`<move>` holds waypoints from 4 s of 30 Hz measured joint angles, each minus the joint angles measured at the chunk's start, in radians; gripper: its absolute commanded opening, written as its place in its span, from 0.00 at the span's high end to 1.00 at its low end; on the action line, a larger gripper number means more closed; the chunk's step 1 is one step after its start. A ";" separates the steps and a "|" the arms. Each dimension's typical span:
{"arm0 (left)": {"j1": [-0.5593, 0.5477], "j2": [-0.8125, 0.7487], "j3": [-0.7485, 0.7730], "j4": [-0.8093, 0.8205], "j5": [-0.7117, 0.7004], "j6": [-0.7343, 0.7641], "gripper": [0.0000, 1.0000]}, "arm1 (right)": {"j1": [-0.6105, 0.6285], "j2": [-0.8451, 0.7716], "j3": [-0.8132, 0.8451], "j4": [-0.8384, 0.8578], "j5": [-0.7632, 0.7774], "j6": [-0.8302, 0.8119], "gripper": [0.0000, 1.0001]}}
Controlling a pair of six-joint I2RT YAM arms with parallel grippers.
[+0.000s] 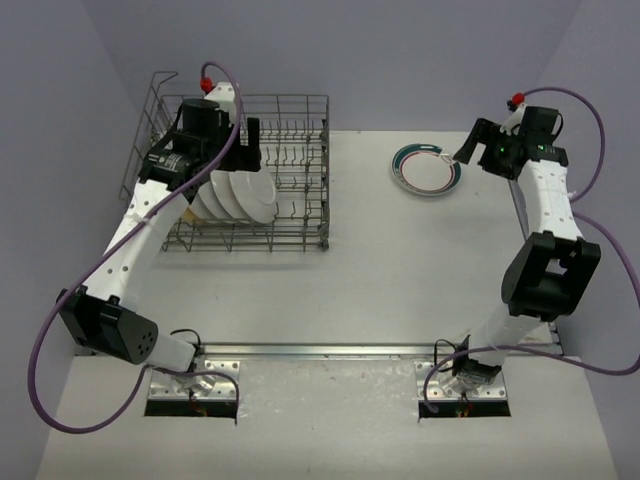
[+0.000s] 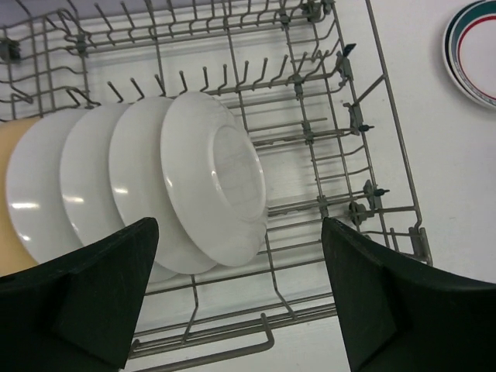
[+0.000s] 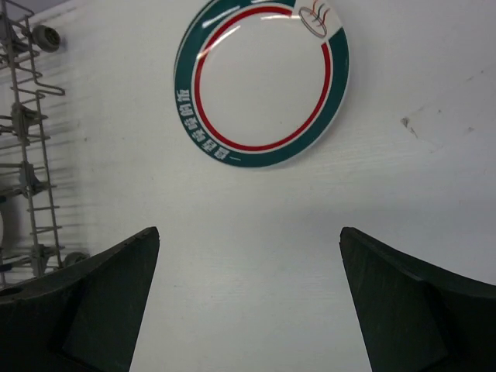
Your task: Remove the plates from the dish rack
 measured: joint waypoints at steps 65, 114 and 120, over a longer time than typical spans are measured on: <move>-0.199 0.003 0.123 0.040 0.381 0.434 1.00 | 0.024 -0.585 -0.400 -0.088 -0.293 -0.038 0.03; -0.820 -0.272 -0.709 0.465 -0.290 1.457 1.00 | 0.403 -0.325 -0.390 -0.203 -0.622 0.079 0.43; -0.828 -0.272 -0.718 0.453 -0.273 1.455 1.00 | 0.404 -0.363 -0.410 -0.165 -0.721 0.116 0.42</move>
